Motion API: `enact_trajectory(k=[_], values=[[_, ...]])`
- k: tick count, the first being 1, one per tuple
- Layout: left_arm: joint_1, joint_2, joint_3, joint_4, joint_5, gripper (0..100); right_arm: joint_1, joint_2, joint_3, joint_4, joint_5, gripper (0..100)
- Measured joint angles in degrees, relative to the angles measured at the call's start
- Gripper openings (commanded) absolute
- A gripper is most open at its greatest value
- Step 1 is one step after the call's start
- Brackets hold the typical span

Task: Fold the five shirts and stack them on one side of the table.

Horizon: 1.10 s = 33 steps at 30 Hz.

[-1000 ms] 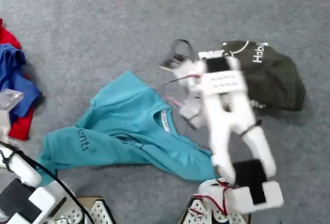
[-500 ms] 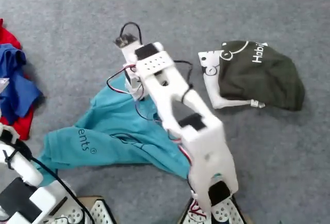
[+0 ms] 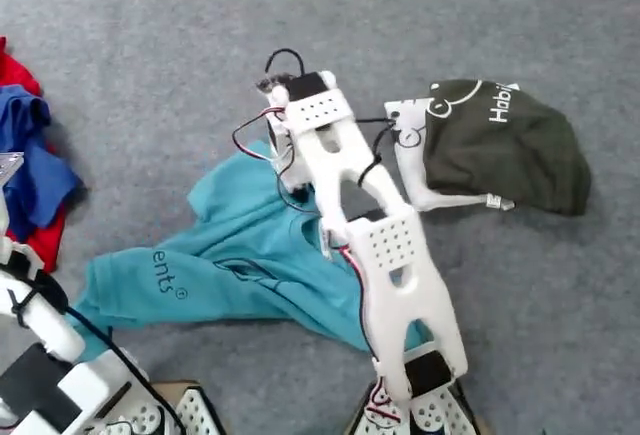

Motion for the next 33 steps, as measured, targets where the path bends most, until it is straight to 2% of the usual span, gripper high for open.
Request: enact_trajectory(k=[6,8,14,16,17,21,26,30,33], values=[[0.0,0.0,0.1,-2.8,0.0,17,4.2,-12.7,27.3,0.0,6.3,1.9],[0.0,0.0,0.1,-3.3,0.0,17,6.1,-16.9,34.6,0.0,8.7,4.8],[0.0,0.0,0.1,-3.6,0.0,18,10.1,-24.7,42.6,-2.7,10.5,41.3],[0.0,0.0,0.1,-3.6,0.0,18,10.3,-25.9,42.7,-2.5,11.3,49.2],[0.0,0.0,0.1,-3.6,0.0,18,10.2,-26.4,42.7,-2.0,11.9,49.9],[0.0,0.0,0.1,-3.6,0.0,18,10.3,-27.3,40.7,0.2,13.3,43.3],[0.0,0.0,1.1,-3.6,0.0,17,10.0,-30.6,30.5,0.1,13.3,27.2],[0.0,0.0,1.1,-3.6,0.0,17,7.7,-29.9,21.5,-4.2,13.3,15.4],[0.0,0.0,1.1,-3.6,0.0,17,5.5,-25.2,17.7,-7.4,13.3,14.7]])
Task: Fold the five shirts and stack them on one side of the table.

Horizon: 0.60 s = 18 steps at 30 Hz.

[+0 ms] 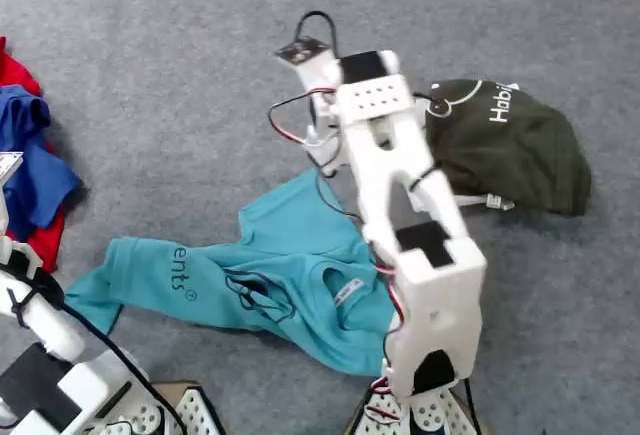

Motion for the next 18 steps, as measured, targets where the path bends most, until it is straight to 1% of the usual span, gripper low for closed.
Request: enact_trajectory(k=[4,7,11,15,18], values=[[0.0,0.0,0.0,0.0,0.0,17,-2.4,9.1,-4.6,-0.6,-0.4,22.4],[0.0,0.0,0.6,0.0,0.1,17,-2.4,15.7,-8.8,-0.7,-4.3,26.7],[0.0,0.0,2.7,0.0,0.4,17,-2.9,21.5,-16.2,2.5,-8.1,27.3],[0.0,0.0,3.5,0.0,0.4,17,-4.1,24.9,-24.2,6.8,-8.8,27.2],[0.0,0.0,3.5,0.0,0.4,17,-4.2,25.3,-28.6,7.8,-8.9,27.2]])
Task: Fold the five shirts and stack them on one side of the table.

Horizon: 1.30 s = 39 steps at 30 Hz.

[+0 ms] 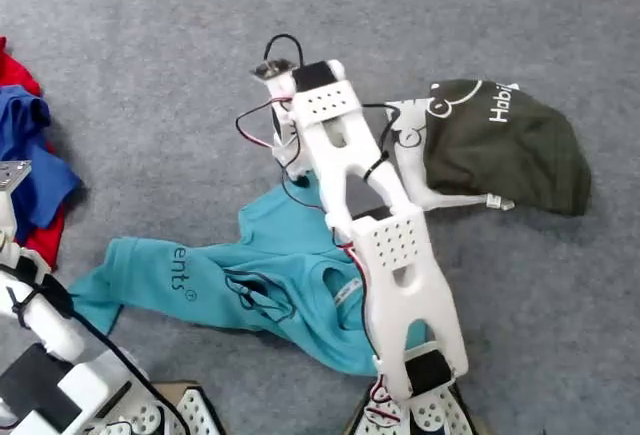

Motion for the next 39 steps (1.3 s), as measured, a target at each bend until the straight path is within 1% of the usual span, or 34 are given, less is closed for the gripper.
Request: enact_trajectory(k=[7,15,17,20,21,22,27,31,39], values=[[0.0,0.0,0.0,0.0,0.0,17,-0.3,2.3,-1.6,0.1,-3.9,27.2],[0.0,0.0,0.0,0.0,0.0,17,-0.3,7.4,-3.3,0.3,-4.2,27.0],[0.0,0.0,0.0,0.0,0.0,17,-0.3,8.1,-4.0,0.4,-4.4,23.7],[0.0,0.0,0.0,0.0,0.0,17,-0.1,8.7,-4.7,0.4,-4.4,11.3],[0.0,0.0,0.0,0.0,0.0,17,0.1,8.7,-4.7,0.4,-4.4,8.0],[0.0,0.0,0.0,0.0,0.0,17,0.3,8.7,-4.7,0.2,-4.4,7.0],[0.0,0.0,0.0,0.0,0.0,17,1.7,8.7,-4.8,0.1,-4.4,7.0],[0.0,0.0,0.0,0.0,0.0,17,2.2,8.7,-4.8,0.1,-4.4,1.4],[0.0,0.0,0.0,0.0,0.0,17,2.5,8.7,-4.8,0.1,-4.4,1.8]])
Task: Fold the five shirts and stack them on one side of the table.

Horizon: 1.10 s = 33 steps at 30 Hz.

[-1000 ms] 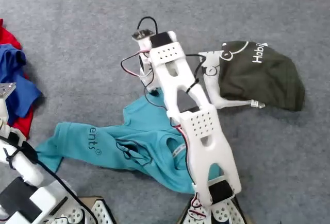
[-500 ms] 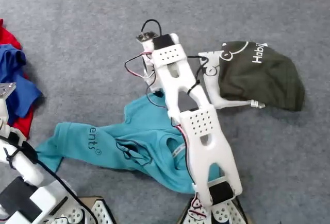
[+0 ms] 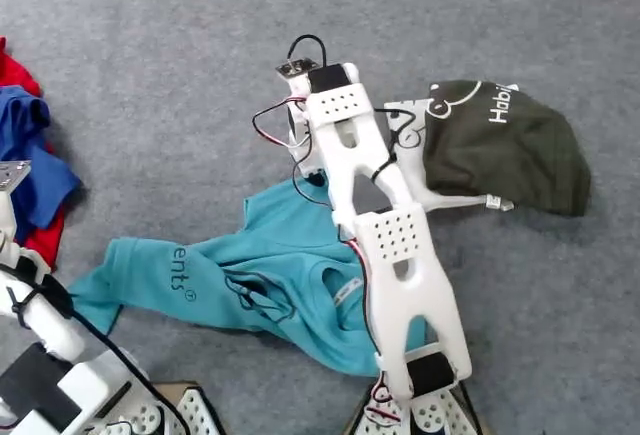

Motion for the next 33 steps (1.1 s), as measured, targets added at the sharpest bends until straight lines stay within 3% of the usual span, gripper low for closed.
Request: enact_trajectory(k=[4,10,14,20,33], values=[[0.0,0.0,0.0,0.0,0.0,17,0.0,0.1,0.0,0.0,0.0,4.4],[0.0,0.0,0.0,0.0,0.0,17,-1.5,-0.1,1.4,-0.1,-3.3,22.9],[0.0,0.0,0.0,0.0,0.0,17,-4.2,0.3,1.0,0.2,-4.2,17.7],[0.0,0.0,0.0,0.0,0.0,17,-4.0,2.0,-1.5,0.4,-4.8,1.4],[-0.1,0.0,0.0,0.0,0.0,17,-3.6,2.1,-2.0,0.4,-4.8,1.4]])
